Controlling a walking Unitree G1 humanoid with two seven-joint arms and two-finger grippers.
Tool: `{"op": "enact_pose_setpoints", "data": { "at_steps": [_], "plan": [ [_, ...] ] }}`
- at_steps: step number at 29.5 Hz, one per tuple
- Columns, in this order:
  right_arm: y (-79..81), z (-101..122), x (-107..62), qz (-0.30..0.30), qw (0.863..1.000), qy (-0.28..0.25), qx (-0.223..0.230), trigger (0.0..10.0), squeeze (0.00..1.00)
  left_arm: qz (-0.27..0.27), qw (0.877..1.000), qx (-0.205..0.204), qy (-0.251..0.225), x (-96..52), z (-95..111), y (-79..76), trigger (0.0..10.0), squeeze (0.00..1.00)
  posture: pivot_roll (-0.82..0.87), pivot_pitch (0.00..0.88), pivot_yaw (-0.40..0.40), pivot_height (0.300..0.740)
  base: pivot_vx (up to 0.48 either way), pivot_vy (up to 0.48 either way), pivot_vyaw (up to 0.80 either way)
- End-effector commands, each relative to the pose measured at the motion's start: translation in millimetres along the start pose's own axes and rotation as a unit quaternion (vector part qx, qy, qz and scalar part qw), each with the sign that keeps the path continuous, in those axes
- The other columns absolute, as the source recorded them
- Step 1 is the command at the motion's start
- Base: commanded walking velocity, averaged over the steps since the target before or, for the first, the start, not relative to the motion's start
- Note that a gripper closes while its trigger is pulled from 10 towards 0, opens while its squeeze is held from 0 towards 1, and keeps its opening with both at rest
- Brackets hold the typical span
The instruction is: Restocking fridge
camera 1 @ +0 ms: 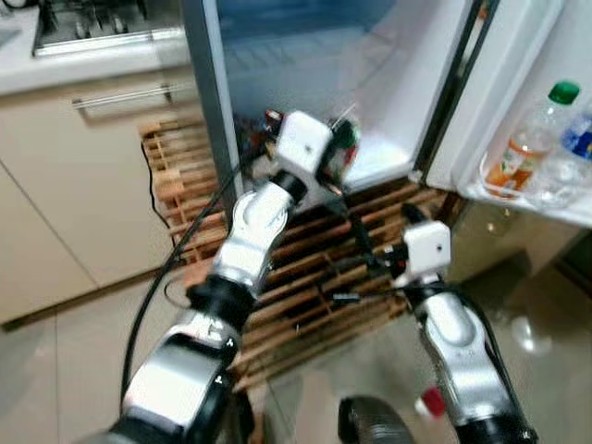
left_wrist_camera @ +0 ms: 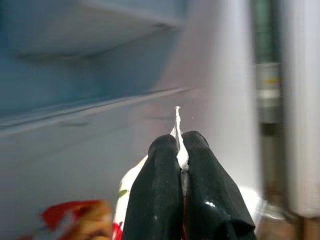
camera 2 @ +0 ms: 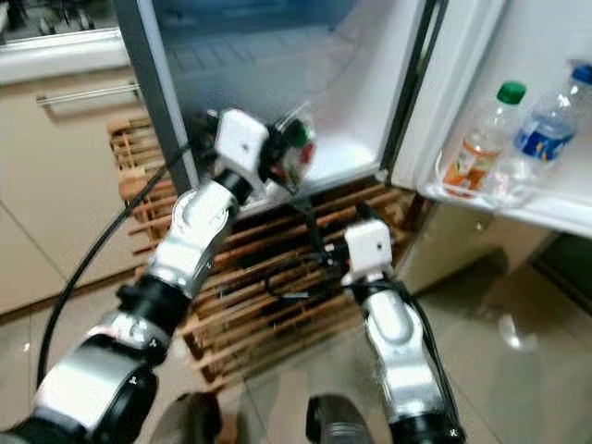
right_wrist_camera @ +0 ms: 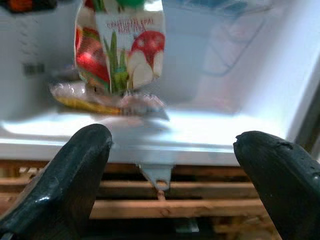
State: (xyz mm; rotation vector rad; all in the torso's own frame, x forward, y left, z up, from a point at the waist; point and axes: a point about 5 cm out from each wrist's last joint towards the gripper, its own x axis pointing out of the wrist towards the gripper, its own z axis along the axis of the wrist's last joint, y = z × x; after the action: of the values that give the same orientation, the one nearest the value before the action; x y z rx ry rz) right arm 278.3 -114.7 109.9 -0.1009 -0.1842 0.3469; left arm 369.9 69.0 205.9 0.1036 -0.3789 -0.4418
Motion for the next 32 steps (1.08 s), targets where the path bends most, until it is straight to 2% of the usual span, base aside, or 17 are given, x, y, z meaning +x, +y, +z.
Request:
{"op": "enact_pose_setpoints", "data": {
  "at_steps": [1, 3, 10, 15, 19, 25, 27, 28, 29, 30, 31, 32],
  "plan": [
    [-9.7, -1, -3.0, -0.009, 1.0, 0.006, -0.01, 10.0, 0.53, -0.022, 1.0, -0.009, -0.012, 6.4, 7, -16.1, 10.0, 0.0, -0.18, 0.0, 0.03, 0.638, 0.405, -0.255, 0.0],
    [-8.5, -3, -3.9, -0.007, 1.0, 0.009, -0.01, 10.0, 0.54, -0.023, 0.999, -0.032, -0.014, 6.8, 8, -20.7, 10.0, 0.0, -0.18, 0.0, 0.032, 0.638, 0.202, -0.127, 0.0],
    [-7.5, -3, -5.3, -0.005, 1.0, 0.012, -0.008, 10.0, 0.54, -0.002, 1.0, -0.028, -0.006, 8.7, 6, -17.1, 10.0, 0.0, -0.19, 0.0, 0.03, 0.638, 0.0, 0.0, 0.0],
    [-4.1, 1, -8.8, 0.014, 1.0, 0.01, -0.013, 10.0, 0.54, 0.006, 0.996, 0.089, 0.027, 14.7, -3, -5.0, 10.0, 0.0, -0.21, 0.0, 0.029, 0.638, 0.0, 0.0, 0.0],
    [-3.5, 7, -13.4, 0.02, 1.0, 0.006, -0.013, 10.0, 0.54, 0.018, 0.994, 0.103, 0.039, 15.9, -5, 6.2, 10.0, 0.0, -0.23, 0.0, 0.026, 0.638, 0.0, 0.0, 0.0],
    [7.3, 22, -28.2, 0.036, 0.999, -0.007, -0.004, 10.0, 0.54, 0.027, 0.996, 0.067, 0.054, 18.5, -12, 6.1, 10.0, 0.0, -0.26, 0.0, 0.027, 0.638, 0.0, 0.0, 0.0],
    [14.2, 28, -44.6, 0.042, 0.999, 0.001, -0.007, 10.0, 0.54, 0.049, 0.996, 0.011, 0.075, 21.5, -17, 0.4, 10.0, 0.0, -0.31, 0.0, 0.043, 0.638, 0.0, 0.0, 0.0],
    [14.2, 28, -44.6, 0.042, 0.999, 0.001, -0.007, 10.0, 0.54, 0.049, 0.996, 0.011, 0.075, 21.5, -17, 0.4, 10.0, 0.0, -0.31, 0.0, 0.043, 0.638, 0.0, 0.0, 0.0],
    [16.4, 30, -54.4, 0.039, 0.999, 0.011, -0.007, 10.0, 0.54, 0.06, 0.994, -0.035, 0.084, 23.1, -19, -4.1, 10.0, 0.0, -0.33, 0.009, 0.052, 0.638, 0.0, 0.0, 0.0],
    [17.2, 30, -60.9, 0.034, 0.999, 0.019, -0.008, 10.0, 0.54, 0.065, 0.992, -0.061, 0.085, 25.4, -19, -8.3, 10.0, 0.0, -0.37, 0.038, 0.065, 0.638, 0.0, 0.0, 0.0],
    [17.2, 30, -60.9, 0.034, 0.999, 0.019, -0.008, 10.0, 0.54, 0.065, 0.992, -0.061, 0.085, 25.4, -19, -8.3, 10.0, 0.0, -0.37, 0.038, 0.065, 0.638, 0.0, 0.0, 0.0],
    [18.4, 32, -68.7, 0.028, 0.999, 0.026, -0.008, 10.0, 0.54, 0.067, 0.991, -0.077, 0.082, 28.5, -16, -13.5, 10.0, 0.0, -0.4, 0.06, 0.074, 0.638, 0.0, 0.0, 0.0]
  ]
}}
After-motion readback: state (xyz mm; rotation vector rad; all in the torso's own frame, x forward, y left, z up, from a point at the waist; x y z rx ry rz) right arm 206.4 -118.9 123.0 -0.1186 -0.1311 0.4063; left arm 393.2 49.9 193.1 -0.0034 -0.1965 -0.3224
